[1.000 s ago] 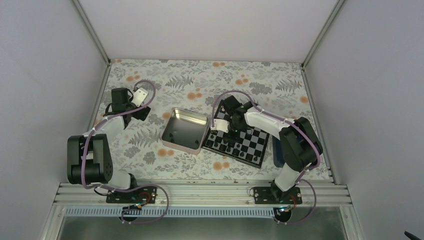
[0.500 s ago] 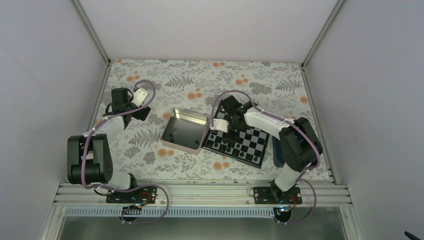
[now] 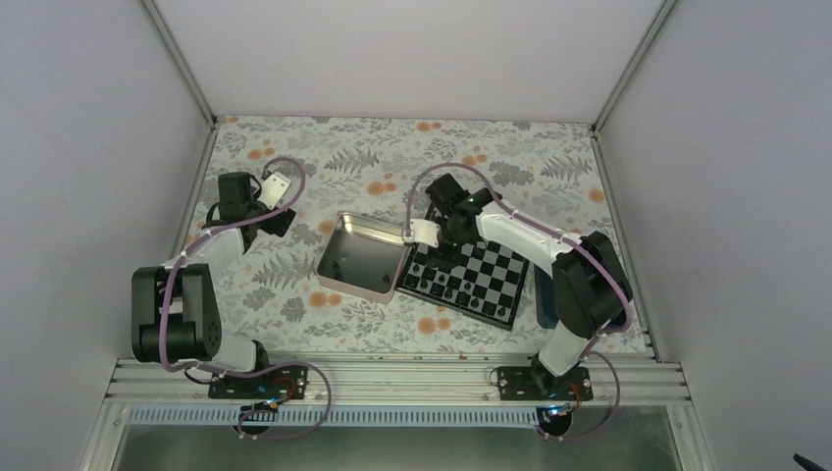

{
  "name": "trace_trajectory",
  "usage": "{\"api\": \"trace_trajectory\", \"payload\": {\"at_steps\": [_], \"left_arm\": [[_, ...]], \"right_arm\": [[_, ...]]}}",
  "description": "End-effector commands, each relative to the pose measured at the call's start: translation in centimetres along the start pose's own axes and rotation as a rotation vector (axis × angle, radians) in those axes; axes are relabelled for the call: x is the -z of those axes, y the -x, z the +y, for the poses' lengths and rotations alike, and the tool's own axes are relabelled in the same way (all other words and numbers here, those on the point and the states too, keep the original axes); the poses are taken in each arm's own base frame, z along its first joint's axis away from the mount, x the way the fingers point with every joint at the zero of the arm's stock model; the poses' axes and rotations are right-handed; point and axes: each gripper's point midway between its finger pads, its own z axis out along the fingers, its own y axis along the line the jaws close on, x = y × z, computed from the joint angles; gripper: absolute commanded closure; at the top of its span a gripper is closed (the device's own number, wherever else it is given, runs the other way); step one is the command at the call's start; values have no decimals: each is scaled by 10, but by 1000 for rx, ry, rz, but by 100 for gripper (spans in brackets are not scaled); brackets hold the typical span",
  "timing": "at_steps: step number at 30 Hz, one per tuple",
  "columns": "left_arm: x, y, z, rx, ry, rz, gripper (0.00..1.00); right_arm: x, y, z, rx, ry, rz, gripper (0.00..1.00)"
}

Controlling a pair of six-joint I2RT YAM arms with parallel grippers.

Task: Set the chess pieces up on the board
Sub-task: Adjust the chess piece on the chessboard, then pick up the chess piece from the storage box.

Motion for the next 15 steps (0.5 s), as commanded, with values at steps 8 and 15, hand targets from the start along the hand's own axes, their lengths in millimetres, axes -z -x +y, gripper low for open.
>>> {"api": "trace_trajectory", "payload": {"at_steps": [8, 15], "left_arm": [[15, 20, 6, -6, 8, -72, 0], [14, 19, 4, 0, -3, -67, 0]], "right_arm": [[27, 133, -4, 125, -89, -221, 51], [-15, 175, 9, 158, -13, -285, 54]]}}
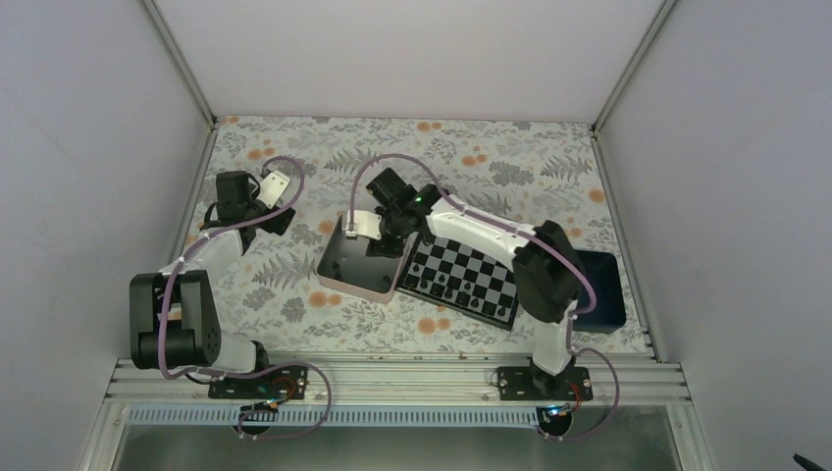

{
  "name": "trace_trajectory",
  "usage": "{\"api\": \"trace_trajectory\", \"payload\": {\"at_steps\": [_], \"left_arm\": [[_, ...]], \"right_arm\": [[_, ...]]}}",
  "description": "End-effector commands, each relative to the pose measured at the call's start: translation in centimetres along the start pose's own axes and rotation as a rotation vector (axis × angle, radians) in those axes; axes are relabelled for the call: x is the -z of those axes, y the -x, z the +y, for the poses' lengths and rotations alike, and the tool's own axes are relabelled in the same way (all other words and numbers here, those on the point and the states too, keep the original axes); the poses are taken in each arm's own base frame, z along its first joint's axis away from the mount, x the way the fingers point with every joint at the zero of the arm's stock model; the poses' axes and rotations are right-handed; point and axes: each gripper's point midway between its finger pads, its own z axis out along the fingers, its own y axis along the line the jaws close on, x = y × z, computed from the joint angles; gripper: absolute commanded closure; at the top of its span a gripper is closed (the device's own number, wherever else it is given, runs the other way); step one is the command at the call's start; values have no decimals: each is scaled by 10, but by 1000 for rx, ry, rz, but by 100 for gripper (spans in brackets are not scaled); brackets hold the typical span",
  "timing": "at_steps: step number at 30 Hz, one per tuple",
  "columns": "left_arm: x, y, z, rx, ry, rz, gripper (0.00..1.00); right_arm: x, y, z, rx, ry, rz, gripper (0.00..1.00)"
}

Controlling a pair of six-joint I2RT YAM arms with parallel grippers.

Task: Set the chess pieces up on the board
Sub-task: Pick up the chess piece from the storage box.

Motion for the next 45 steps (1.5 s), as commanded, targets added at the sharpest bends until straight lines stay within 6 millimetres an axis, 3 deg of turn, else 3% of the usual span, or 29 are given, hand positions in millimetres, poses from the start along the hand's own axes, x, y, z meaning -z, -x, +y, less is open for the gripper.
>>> {"api": "trace_trajectory", "payload": {"at_steps": [1, 8, 15, 34, 45], "left_arm": [[7, 11, 3, 5, -8, -39, 0], [8, 12, 1, 3, -11, -50, 0], [8, 11, 0, 3, -17, -50, 0], [10, 10, 1, 6, -16, -62, 0], [10, 9, 1, 9, -20, -64, 0]], "right_arm": [[-32, 23, 6, -8, 52, -57, 54], [-75, 44, 9, 3, 114, -74, 53], [-98, 53, 18, 18, 162, -74, 52], [-123, 42, 22, 18, 178, -47, 54], [-126, 48, 27, 28, 194, -68, 73]]}}
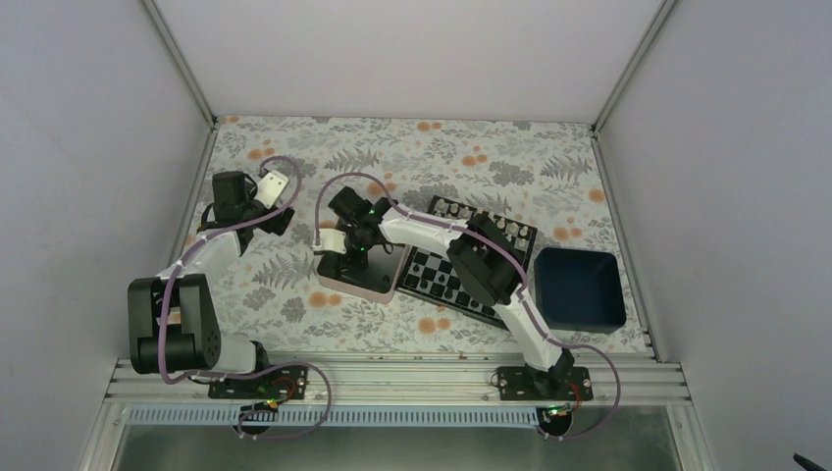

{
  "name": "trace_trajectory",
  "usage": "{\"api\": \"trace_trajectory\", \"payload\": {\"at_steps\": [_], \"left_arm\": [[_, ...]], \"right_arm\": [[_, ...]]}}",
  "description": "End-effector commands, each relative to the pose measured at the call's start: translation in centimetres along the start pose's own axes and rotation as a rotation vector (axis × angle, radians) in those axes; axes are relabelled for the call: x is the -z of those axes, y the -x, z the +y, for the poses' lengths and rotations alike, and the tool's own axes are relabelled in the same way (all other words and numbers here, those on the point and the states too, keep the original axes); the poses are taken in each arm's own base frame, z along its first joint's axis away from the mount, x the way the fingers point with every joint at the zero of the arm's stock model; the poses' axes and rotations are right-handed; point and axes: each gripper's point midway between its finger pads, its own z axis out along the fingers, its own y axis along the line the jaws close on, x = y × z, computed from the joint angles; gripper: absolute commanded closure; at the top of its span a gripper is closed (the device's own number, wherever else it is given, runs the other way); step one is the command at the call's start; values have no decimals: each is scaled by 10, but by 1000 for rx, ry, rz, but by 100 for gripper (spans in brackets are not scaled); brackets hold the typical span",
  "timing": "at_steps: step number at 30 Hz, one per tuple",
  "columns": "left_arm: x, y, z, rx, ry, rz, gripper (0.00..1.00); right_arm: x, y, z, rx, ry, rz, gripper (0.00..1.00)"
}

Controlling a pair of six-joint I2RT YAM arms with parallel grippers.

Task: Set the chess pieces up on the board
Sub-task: Pick up the chess piece from the storage box.

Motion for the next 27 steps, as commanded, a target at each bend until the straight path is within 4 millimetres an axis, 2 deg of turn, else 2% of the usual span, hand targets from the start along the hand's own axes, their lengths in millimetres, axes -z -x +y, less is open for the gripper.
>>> {"api": "trace_trajectory", "payload": {"at_steps": [1, 6, 13, 20, 25, 27], "left_arm": [[5, 7, 2, -4, 5, -40, 0], [5, 7, 2, -4, 5, -41, 0], [4, 5, 2, -5, 4, -37, 0], [5, 7, 3, -5, 5, -39, 0], [5, 6, 4, -8, 11, -36, 0], [5, 6, 5, -8, 15, -33, 0]], "right_arm": [[-1, 19, 4, 29, 11, -50, 76], [4, 23, 5, 39, 3, -67, 78], [11, 23, 4, 47, -25, -48, 90], [52, 23, 3, 48, -94, -51, 96], [98, 18, 4, 33, -150, -68, 96], [115, 7, 3, 12, -179, -55, 96]]}}
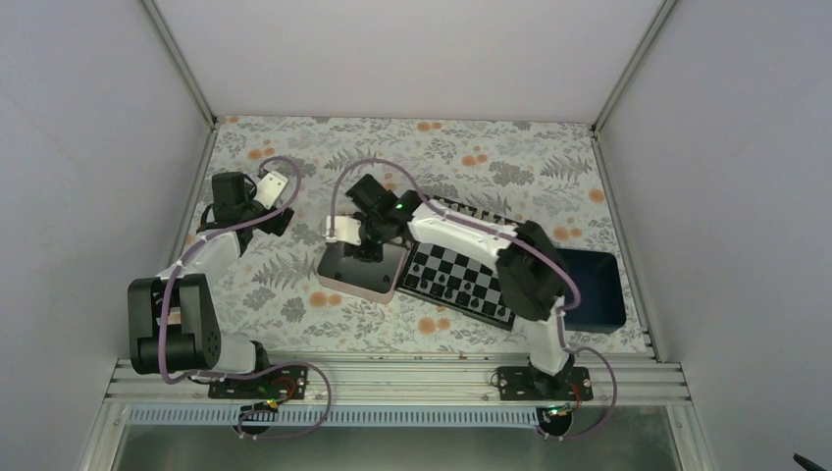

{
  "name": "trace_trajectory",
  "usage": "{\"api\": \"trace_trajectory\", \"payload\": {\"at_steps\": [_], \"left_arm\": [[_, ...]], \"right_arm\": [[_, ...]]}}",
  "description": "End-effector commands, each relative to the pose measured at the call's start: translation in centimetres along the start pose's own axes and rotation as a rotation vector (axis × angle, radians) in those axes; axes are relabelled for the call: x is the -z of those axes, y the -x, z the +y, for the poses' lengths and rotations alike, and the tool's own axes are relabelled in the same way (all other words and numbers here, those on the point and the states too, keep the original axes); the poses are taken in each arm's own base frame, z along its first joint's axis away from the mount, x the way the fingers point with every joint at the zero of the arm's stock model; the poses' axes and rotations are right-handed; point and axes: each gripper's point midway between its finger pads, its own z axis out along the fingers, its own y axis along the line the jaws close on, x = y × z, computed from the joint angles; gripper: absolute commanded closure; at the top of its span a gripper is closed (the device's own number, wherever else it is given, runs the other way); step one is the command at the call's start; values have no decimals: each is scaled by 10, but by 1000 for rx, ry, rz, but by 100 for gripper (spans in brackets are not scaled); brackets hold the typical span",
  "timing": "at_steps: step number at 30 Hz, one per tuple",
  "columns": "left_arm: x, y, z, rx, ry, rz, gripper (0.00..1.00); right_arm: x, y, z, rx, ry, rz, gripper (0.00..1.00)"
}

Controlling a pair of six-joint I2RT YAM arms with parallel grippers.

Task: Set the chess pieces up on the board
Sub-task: Pick up the chess piece from the storage box, then place the chess piece on the chessboard.

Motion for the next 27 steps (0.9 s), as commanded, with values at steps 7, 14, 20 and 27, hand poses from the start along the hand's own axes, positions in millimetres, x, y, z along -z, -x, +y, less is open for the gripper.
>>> {"api": "trace_trajectory", "payload": {"at_steps": [7, 14, 20, 27], "left_arm": [[2, 6, 8, -7, 30, -25, 0], [0, 5, 12, -2, 46, -16, 0], [-3, 6, 13, 8, 42, -9, 0], [-2, 4, 15, 9, 54, 2, 0]], "right_arm": [[114, -84, -19, -167, -196, 43, 96], [186, -170, -6, -303, -347, 56, 95], [182, -236, 35, -345, -343, 115, 95], [162, -268, 63, -373, -263, 101, 95]]}}
